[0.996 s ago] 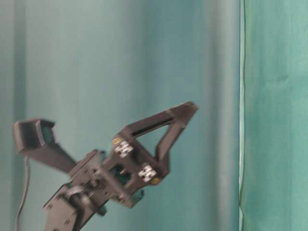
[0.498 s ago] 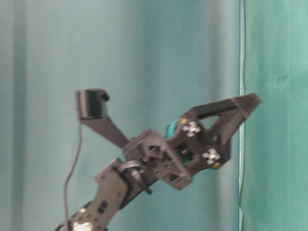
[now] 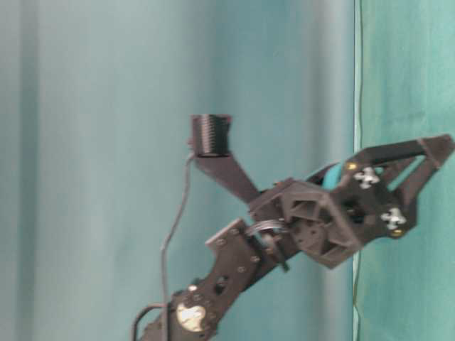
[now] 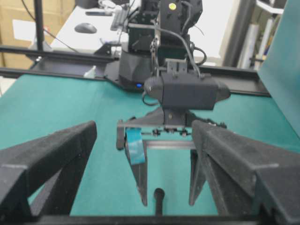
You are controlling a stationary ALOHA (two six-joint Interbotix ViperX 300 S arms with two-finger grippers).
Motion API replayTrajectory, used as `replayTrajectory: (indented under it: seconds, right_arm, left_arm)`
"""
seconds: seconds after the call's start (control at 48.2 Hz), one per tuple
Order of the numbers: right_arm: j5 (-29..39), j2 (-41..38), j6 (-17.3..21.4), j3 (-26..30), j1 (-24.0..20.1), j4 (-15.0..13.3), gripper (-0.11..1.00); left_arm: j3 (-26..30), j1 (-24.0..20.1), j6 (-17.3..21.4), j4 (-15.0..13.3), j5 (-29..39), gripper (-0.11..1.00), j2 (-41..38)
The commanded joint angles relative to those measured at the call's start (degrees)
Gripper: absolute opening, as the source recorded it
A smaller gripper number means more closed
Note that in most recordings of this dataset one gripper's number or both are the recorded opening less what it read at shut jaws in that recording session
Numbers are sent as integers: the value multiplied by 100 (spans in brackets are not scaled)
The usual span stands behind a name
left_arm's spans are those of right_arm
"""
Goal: Peel off the Velcro with your right arm.
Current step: 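Close the left gripper on the strip's left end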
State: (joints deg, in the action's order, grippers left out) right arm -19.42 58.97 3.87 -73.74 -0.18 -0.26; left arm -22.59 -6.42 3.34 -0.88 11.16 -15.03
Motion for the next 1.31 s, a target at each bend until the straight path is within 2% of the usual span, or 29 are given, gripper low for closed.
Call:
replayTrajectory:
  seconds: [0.0, 0.311, 0.85, 0.954, 1.162, 1.203, 1.286]
  right_arm:
    - [-44, -35, 0, 53, 0, -9, 69]
    - [-97, -26, 0, -9, 9, -9, 69]
    - [-123, -18, 0, -62, 9, -9, 69]
    - [-132, -18, 0, -62, 0, -9, 69]
    - [-132, -26, 0, -62, 0, -9, 69]
    - [-132, -26, 0, -62, 0, -9, 69]
    - [-132, -18, 0, -62, 0, -9, 69]
  left_arm:
    - [149, -44, 9, 0, -114, 93, 0]
    - [149, -70, 9, 0, -369, 92, -308]
    - [193, -18, 0, 0, -369, 89, -439]
    - [176, 0, 0, 0, -369, 72, -439]
    - [158, 88, 9, 0, -299, 16, -431]
    - [158, 97, 9, 0, -272, 10, -422]
    - [158, 114, 0, 0, -193, 10, -369]
